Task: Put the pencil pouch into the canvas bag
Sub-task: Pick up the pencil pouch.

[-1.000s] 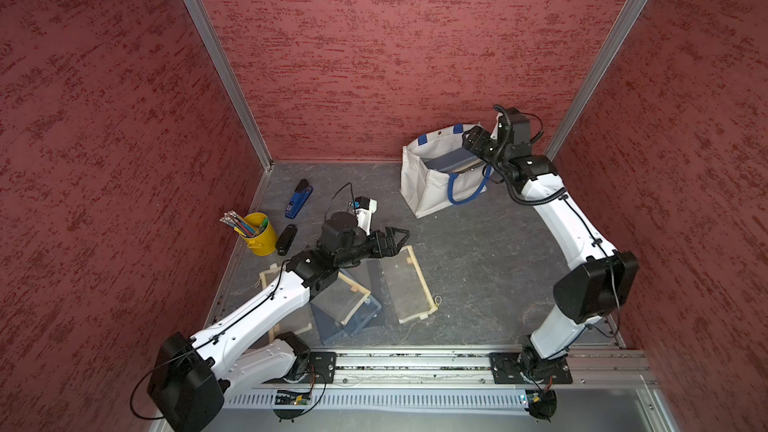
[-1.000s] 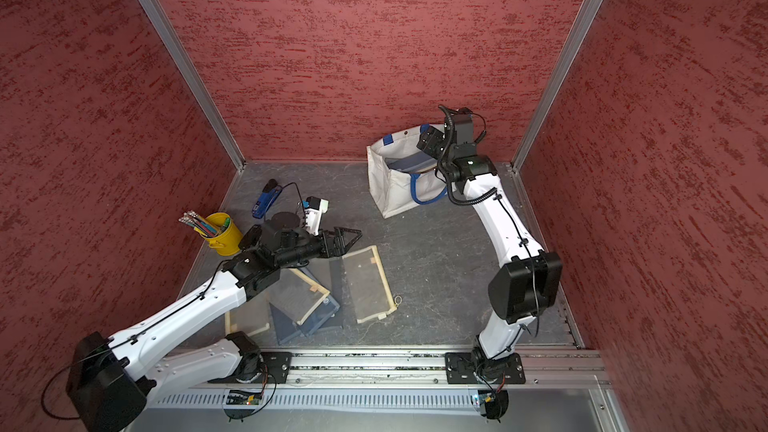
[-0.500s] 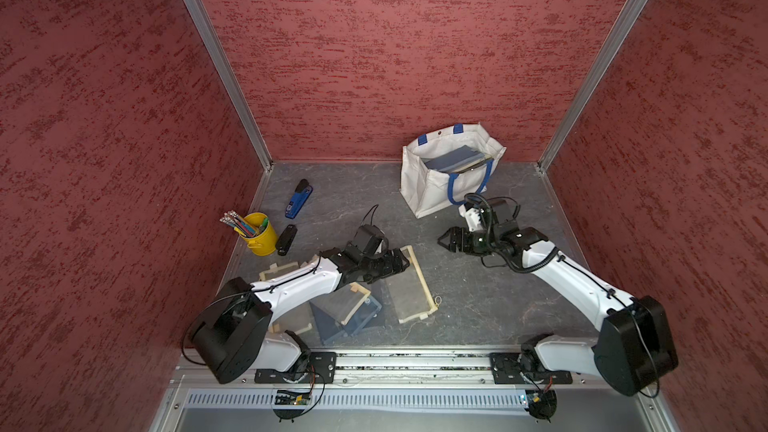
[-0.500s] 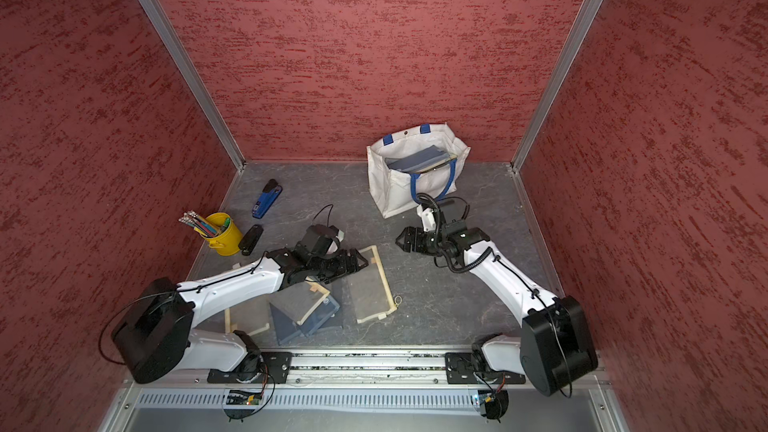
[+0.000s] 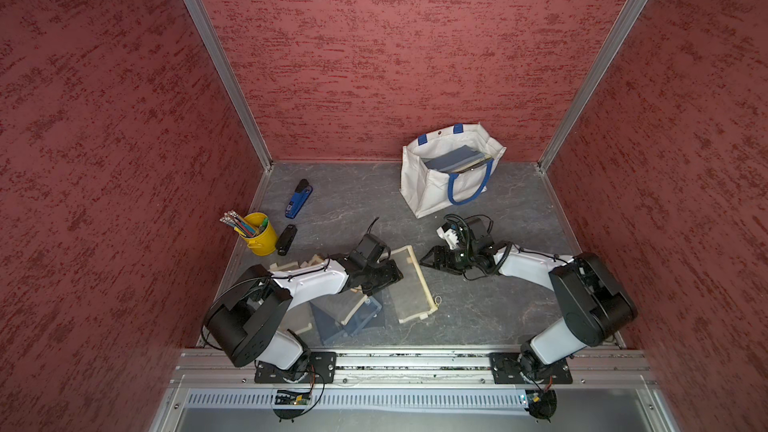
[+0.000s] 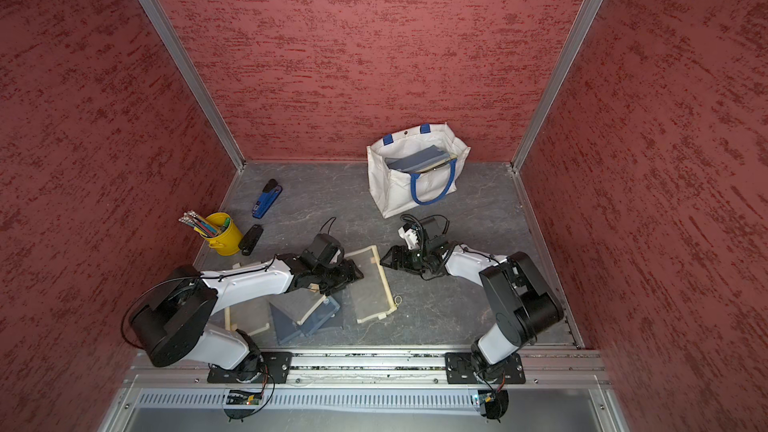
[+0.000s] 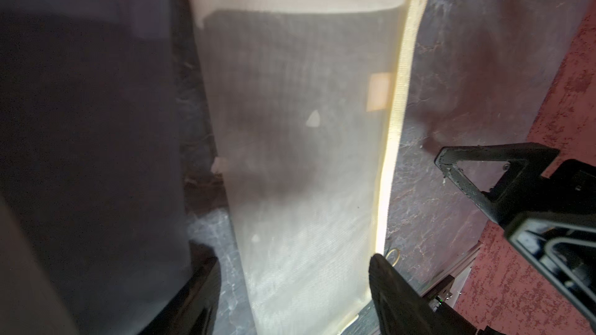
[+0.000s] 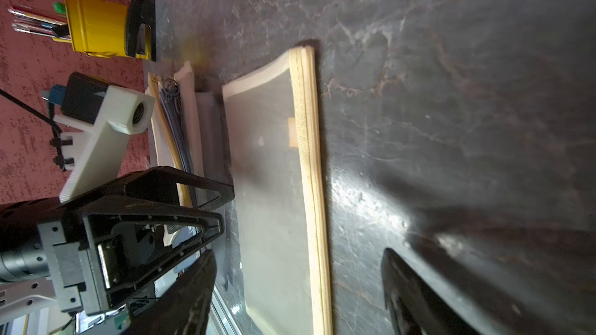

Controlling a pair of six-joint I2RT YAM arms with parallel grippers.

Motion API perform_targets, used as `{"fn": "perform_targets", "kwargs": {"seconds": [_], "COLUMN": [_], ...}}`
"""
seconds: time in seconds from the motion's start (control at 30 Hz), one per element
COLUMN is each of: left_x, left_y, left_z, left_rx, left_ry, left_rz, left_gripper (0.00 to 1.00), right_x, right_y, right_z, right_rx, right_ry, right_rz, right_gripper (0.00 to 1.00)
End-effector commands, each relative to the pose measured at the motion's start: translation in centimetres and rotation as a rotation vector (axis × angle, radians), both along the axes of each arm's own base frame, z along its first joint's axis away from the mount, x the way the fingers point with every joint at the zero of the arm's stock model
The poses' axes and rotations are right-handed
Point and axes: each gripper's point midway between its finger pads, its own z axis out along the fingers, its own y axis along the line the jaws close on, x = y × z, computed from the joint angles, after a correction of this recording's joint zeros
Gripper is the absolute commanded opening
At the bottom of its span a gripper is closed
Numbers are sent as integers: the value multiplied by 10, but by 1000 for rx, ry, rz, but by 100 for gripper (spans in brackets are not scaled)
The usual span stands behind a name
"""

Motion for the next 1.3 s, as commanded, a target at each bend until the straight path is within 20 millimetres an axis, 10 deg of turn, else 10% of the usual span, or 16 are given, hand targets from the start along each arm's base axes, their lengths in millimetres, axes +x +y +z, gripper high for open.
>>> {"fn": "perform_targets", "kwargs": {"seconds": [0.0,1.0,1.27], "left_x": [-3,27,27], "left_y": [1,-22,-18], "left_z": [-15,2,52], "left_rx": [25,-165,-225], "left_ry": [26,-140,-288], "left_rz": [3,22,-69], "left_gripper": [71,29,56], "right_x": [1,-1,3], "right_y": [14,22,21], "right_z": [4,21,56], "right_rx": [75,159,144], "right_ry": [-21,-51,-126], "right_rz": [33,4,33], "right_gripper": [79,14,0]}}
